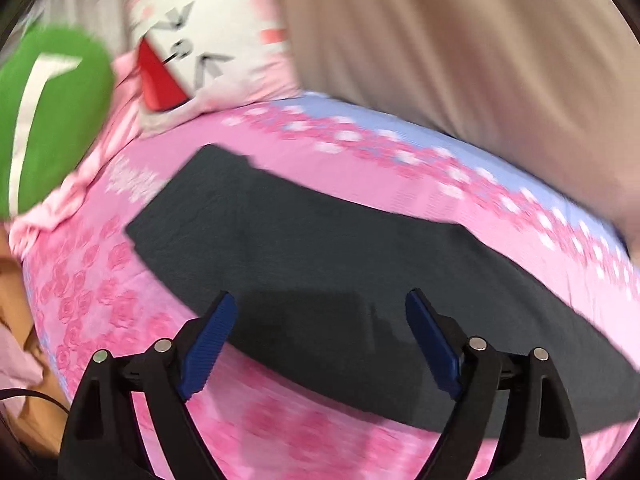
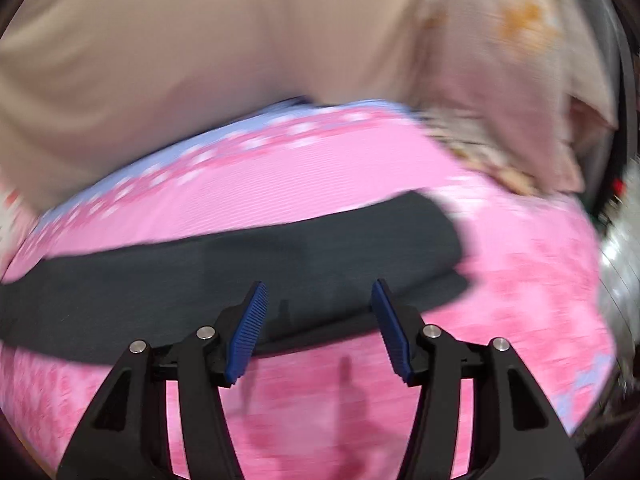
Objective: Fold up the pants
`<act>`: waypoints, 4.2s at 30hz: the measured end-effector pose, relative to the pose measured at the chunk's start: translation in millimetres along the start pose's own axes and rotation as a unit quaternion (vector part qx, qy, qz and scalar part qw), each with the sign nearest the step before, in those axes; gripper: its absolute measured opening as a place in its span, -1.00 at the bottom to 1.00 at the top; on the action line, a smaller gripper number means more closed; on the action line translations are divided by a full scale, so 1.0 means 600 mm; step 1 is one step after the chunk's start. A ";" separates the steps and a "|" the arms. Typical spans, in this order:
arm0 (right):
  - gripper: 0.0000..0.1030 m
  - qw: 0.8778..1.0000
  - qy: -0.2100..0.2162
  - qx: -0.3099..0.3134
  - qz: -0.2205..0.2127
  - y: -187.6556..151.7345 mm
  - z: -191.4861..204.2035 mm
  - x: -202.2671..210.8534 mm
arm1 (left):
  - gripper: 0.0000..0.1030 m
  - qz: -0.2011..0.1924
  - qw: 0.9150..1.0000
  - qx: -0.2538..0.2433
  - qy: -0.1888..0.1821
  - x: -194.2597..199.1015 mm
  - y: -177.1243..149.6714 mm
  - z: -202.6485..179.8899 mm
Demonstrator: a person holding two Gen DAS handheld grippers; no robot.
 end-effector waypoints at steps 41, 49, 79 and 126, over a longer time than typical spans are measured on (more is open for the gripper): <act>-0.64 0.949 0.178 0.227 0.132 -0.031 0.427 -0.165 | 0.68 0.050 0.994 -0.089 0.048 -0.070 -0.063 -0.101; -0.64 0.957 0.173 0.211 0.100 0.005 0.478 -0.154 | 0.68 0.058 0.995 -0.067 0.036 -0.089 -0.048 -0.069; -0.21 0.999 -0.017 -0.034 0.013 -0.027 -0.031 -0.016 | 0.68 0.043 0.983 -0.179 -0.020 0.020 -0.139 -0.271; -0.78 0.997 -0.019 -0.046 0.061 0.006 -0.172 -0.061 | 0.68 0.028 0.981 -0.189 -0.012 0.037 -0.162 -0.353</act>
Point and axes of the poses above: each gripper's, at about its wrist camera, not at the fingertips, and x roughly against the way its jaws point, z to its left, y to its top, the point moved 5 cm from there along -x, roughly the way its jaws point, and after that the axes turned 1 degree about y, right-handed, at the moved point
